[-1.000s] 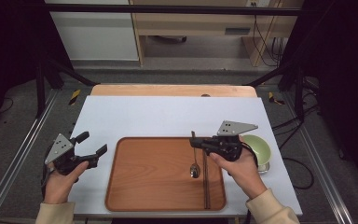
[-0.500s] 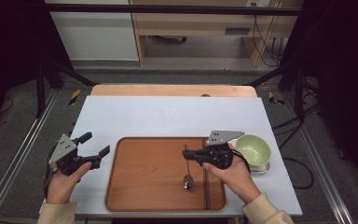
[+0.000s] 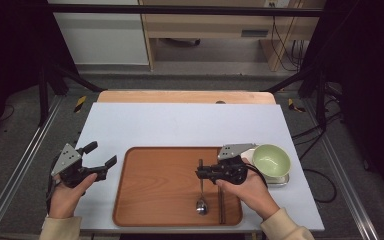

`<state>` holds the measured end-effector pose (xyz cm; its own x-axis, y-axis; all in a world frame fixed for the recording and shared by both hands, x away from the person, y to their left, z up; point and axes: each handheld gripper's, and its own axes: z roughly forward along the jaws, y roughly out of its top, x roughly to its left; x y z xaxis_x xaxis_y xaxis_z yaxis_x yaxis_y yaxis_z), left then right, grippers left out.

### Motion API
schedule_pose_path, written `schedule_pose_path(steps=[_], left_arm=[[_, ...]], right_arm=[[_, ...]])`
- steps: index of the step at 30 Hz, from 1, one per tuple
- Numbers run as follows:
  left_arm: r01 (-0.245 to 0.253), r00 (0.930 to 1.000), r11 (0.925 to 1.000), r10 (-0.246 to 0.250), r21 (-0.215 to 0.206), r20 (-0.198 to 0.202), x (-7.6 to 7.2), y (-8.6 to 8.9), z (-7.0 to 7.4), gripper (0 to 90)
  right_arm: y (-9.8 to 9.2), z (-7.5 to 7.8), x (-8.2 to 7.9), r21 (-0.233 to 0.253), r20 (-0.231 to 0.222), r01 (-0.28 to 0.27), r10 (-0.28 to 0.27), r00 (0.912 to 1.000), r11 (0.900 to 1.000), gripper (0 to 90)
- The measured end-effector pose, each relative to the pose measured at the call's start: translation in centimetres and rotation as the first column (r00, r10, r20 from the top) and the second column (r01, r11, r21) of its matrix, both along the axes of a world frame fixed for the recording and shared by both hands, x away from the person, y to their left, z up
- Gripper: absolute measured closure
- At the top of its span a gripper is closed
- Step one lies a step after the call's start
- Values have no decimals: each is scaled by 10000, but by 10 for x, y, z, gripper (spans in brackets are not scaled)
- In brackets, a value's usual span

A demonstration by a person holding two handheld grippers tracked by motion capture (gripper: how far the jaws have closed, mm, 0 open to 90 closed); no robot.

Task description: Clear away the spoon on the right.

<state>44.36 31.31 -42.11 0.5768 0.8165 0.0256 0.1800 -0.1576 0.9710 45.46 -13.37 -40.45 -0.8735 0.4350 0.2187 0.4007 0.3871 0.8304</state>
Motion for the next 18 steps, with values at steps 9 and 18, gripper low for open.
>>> schedule_pose_path(steps=[9, 18], left_arm=[[-37, 10000, 10000, 37, 0, 3, 0, 2, 0, 113], [-25, 10000, 10000, 25, 17, -10, 0, 1, 0, 113]], right_arm=[[4, -15, 14, -979, -221, 442, -465, 9987, 9942, 753], [8, -24, 22, -1748, -310, 920, -988, 9946, 9803, 683]])
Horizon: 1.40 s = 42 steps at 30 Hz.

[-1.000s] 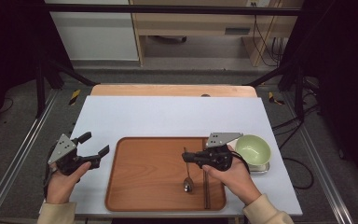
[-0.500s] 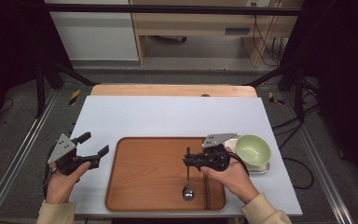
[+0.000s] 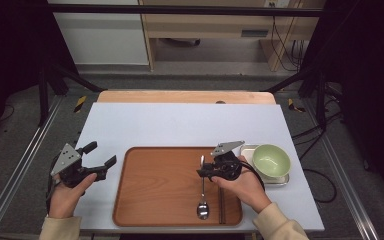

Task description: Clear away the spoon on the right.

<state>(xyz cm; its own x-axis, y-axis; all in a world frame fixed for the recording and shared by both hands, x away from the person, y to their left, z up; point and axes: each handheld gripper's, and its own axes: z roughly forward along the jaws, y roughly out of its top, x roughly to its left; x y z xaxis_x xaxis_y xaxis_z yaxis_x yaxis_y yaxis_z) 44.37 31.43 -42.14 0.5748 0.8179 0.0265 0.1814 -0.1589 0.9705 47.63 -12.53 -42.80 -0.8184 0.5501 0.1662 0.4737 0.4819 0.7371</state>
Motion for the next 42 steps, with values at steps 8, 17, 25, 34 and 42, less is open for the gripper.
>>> schedule_pose_path(steps=[8, 17, 25, 34, 42], left_arm=[[-6, 10000, 10000, 6, -8, -8, 0, 1, 0, 113], [8, 10000, 10000, -8, -3, -7, 0, 0, 0, 113], [13, 10000, 10000, -13, 5, 22, 1, 1, -1, 113], [17, 10000, 10000, -17, 53, -32, 2, 0, -4, 112], [35, 10000, 10000, -35, 27, -23, 2, -1, -5, 111]], right_arm=[[5, -6, 4, -516, -65, 348, -351, 9994, 9981, 583], [3, -6, 5, -675, 275, 818, -801, 9964, 9944, 480], [-2, -1, 2, -586, 629, 1252, -1215, 9906, 9904, 433], [-12, 5, -3, -315, 1137, 1606, -1561, 9812, 9865, 389], [-21, 8, -6, -7, 1423, 1880, -1860, 9722, 9822, 357]])
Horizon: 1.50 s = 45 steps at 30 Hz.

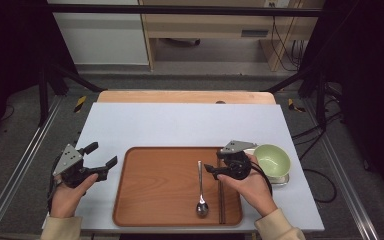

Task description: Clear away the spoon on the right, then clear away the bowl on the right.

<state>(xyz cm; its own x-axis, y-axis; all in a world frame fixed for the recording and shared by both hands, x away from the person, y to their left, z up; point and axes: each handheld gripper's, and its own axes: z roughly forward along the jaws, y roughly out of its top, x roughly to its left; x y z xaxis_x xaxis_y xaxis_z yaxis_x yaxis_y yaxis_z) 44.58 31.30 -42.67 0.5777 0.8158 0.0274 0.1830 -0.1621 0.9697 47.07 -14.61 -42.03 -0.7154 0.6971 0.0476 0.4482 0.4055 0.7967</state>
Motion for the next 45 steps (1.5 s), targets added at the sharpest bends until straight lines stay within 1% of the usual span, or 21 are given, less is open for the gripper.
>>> schedule_pose_path(steps=[3, 7, 9, 13, 17, 20, 22, 24, 25, 27, 29, 31, 34, 37, 38, 39, 42, 44, 45], left_arm=[[-19, 10000, 10000, 19, -2, 20, 0, 1, -1, 109], [-82, 9999, 9999, 83, -65, 98, 0, 2, -3, 107], [-97, 9998, 9999, 98, -85, 148, 1, 3, -3, 107], [-88, 9999, 9999, 89, -54, 147, 1, 4, -4, 107], [-157, 9997, 9998, 160, -154, 163, 1, 6, -5, 107], [-138, 9997, 9996, 143, -229, 194, 1, 7, -5, 107], [-139, 9997, 9996, 144, -259, 198, 1, 8, -5, 107], [-134, 9997, 9995, 139, -277, 184, 1, 9, -5, 107], [-140, 9997, 9995, 145, -290, 185, 1, 9, -5, 107], [-146, 9997, 9994, 152, -309, 194, 1, 9, -5, 107], [-139, 9997, 9994, 145, -317, 202, 1, 9, -5, 107], [-124, 9997, 9995, 130, -306, 185, 1, 8, -5, 107], [-140, 9997, 9994, 146, -320, 184, 1, 9, -5, 107], [-166, 9996, 9992, 174, -364, 230, 1, 9, -5, 107], [-167, 9996, 9992, 175, -367, 225, 1, 10, -5, 107], [-178, 9996, 9992, 186, -371, 198, 1, 10, -6, 107], [-189, 9997, 9991, 195, -376, 167, 1, 11, -7, 107], [-194, 9996, 9991, 201, -377, 176, 2, 11, -7, 107], [-195, 9996, 9990, 203, -397, 198, 1, 11, -7, 107]], right_arm=[[-4, 2, -2, 190, 119, 149, -151, 9998, 9997, 333], [-11, 5, -4, 252, 423, 452, -462, 9980, 9987, 275], [-16, 8, -6, 331, 717, 629, -652, 9953, 9975, 248], [-24, 16, -10, 430, 1129, 901, -945, 9891, 9950, 189], [-32, 21, -12, 541, 1408, 1062, -1128, 9836, 9929, 146], [-37, 23, -12, 608, 1883, 1253, -1346, 9728, 9903, 137], [-41, 25, -12, 636, 2097, 1445, -1548, 9654, 9875, 139], [-47, 28, -13, 770, 2288, 1659, -1794, 9568, 9831, 143], [-50, 30, -13, 832, 2377, 1808, -1957, 9514, 9800, 149], [-60, 34, -14, 921, 2600, 2214, -2380, 9358, 9708, 160], [-71, 36, -14, 865, 2585, 2684, -2818, 9240, 9594, 169], [-83, 38, -14, 716, 2546, 3057, -3137, 9147, 9494, 174], [-102, 39, -13, 431, 2464, 3636, -3626, 8988, 9306, 181], [-119, 37, -13, 308, 2356, 4115, -4067, 8826, 9109, 182], [-126, 36, -14, 422, 2219, 4255, -4237, 8782, 9040, 183], [-129, 36, -14, 447, 2176, 4323, -4312, 8756, 9006, 193], [-143, 35, -15, 404, 1986, 4649, -4631, 8638, 8844, 240], [-151, 35, -15, 403, 1880, 4807, -4791, 8574, 8760, 272], [-154, 34, -16, 381, 1802, 4849, -4833, 8567, 8738, 291]])
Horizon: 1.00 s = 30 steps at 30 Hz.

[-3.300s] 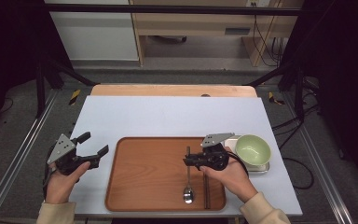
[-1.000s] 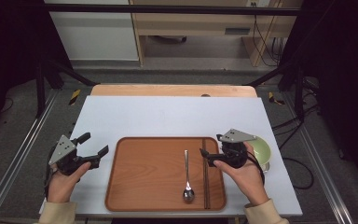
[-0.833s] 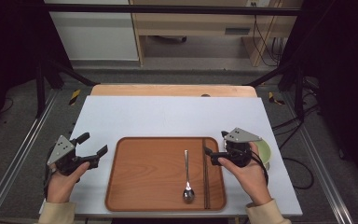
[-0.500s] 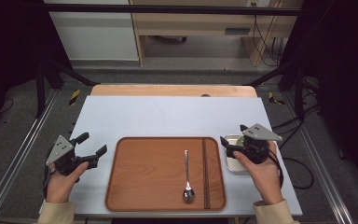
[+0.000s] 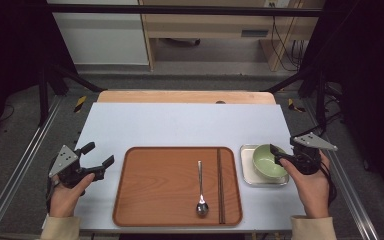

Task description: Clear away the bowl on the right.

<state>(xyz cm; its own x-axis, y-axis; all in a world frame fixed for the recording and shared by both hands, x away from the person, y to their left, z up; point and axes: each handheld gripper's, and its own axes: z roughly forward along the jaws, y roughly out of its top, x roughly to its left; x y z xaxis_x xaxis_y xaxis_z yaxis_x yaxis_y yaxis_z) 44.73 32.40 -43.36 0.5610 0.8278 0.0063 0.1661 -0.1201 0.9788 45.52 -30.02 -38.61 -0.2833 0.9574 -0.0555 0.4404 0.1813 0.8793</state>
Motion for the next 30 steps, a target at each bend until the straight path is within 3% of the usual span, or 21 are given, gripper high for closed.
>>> schedule_pose_path(steps=[8, 16, 19, 30], left_arm=[[-16, 10000, 10000, 16, -30, 19, 0, 0, 1, 107], [6, 10000, 10000, -6, 23, 31, 0, 0, 1, 107], [42, 10000, 10000, -43, 83, 49, -1, -2, 2, 108], [55, 10000, 9999, -56, 106, 83, -2, -3, 4, 109]], right_arm=[[-21, -13, 1, 181, -964, 584, -564, 9937, 9981, 430], [-34, -29, 6, 496, -1869, 1259, -1146, 9757, 9908, 512], [-36, -37, 9, 799, -2252, 1270, -1062, 9685, 9887, 548], [-37, -53, 18, 831, -3211, 1200, -874, 9430, 9893, 647]])
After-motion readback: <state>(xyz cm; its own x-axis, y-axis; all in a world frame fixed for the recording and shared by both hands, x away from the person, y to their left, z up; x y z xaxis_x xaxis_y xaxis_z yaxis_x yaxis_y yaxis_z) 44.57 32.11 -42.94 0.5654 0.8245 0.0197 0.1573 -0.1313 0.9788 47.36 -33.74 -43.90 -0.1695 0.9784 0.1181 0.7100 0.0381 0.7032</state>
